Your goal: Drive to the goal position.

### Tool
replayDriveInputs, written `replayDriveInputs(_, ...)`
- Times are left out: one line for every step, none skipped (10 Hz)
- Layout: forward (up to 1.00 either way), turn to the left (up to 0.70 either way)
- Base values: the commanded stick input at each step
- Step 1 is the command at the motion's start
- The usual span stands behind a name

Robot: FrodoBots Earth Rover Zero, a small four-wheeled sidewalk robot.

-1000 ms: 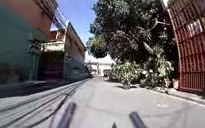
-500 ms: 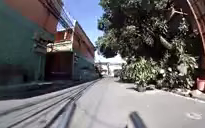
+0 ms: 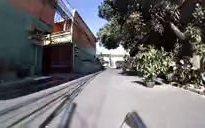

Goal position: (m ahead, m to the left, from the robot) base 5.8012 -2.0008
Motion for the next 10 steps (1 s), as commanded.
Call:
replayDriveInputs(1.00, -0.27)
replayDriveInputs(1.00, -0.39)
replayDriveInputs(1.00, -0.40)
replayDriveInputs(1.00, -0.40)
replayDriveInputs(1.00, -0.40)
replayDriveInputs(1.00, -0.40)
replayDriveInputs(1.00, -0.20)
replayDriveInputs(1.00, 0.06)
replayDriveInputs(1.00, 0.03)
replayDriveInputs(1.00, 0.09)
